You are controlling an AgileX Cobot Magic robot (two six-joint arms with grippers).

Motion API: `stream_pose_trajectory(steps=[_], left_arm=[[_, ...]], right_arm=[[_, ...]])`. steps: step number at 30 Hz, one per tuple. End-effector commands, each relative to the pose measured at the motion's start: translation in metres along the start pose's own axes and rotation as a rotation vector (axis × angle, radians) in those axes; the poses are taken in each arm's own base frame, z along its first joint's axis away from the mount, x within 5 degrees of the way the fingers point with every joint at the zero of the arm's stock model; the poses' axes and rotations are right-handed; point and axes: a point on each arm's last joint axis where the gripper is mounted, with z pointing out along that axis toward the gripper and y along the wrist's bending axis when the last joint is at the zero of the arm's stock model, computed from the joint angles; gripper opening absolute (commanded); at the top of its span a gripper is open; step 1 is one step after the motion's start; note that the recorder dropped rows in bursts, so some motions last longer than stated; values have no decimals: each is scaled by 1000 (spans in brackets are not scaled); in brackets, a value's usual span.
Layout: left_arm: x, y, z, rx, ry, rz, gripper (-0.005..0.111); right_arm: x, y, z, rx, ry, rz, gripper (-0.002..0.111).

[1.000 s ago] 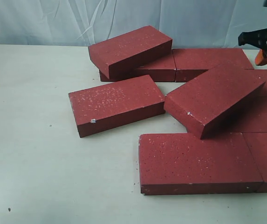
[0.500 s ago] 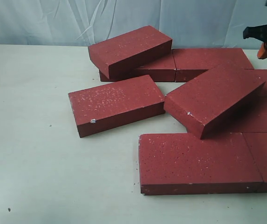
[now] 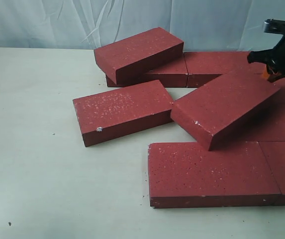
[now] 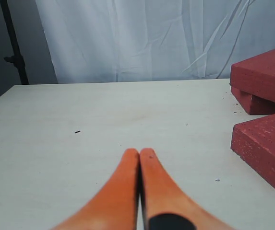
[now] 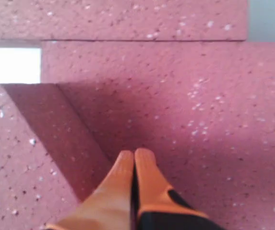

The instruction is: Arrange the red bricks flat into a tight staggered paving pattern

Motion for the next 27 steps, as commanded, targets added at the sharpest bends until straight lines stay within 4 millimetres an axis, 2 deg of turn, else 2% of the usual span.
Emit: stream_pose_trajectory(steps=[1,7,16,27], left_arm=[[1,0,0,0,-8,-8,0],[1,0,0,0,-8,-8,0],[2,0,0,1,2,-8,0],[1,0,0,0,0,-8,0]], right_arm=[[2,17,-1,-58,46,-47,-1],[8,43,0,-108,128,-104,-1],[10,92,-16,-145,129,-213,-1],[27,184,-7,-229,166,-388,-1]])
